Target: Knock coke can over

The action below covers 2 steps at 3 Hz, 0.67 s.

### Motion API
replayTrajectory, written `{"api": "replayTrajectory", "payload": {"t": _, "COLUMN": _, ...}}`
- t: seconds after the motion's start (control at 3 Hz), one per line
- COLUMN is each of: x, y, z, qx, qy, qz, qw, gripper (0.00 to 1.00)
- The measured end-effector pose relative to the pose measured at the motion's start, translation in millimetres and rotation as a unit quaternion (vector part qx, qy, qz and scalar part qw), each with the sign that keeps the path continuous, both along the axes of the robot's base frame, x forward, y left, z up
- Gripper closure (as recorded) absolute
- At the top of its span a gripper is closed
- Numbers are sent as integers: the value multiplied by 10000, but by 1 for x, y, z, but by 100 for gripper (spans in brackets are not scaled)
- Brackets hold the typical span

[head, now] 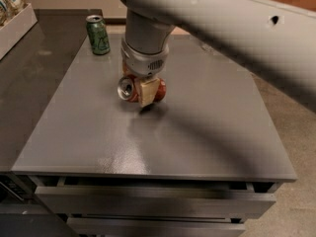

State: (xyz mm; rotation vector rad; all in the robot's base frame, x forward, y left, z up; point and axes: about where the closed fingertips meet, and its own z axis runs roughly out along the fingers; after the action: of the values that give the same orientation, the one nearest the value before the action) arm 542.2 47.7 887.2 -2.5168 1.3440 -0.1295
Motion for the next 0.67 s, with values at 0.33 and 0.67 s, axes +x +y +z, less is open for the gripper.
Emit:
{"api": "replayTrajectory", "payload": {"t": 0.33, "x": 0, "y": 0, "z": 0, "qx": 4, "qy": 4, "qz": -11, "qw": 10000, "gripper": 13}}
{"api": "replayTrajectory", "payload": {"t": 0.67, "x": 0, "y": 0, "z": -1, "qx": 0, "qy": 1, "qz": -4, "qw": 10000, "gripper": 0}}
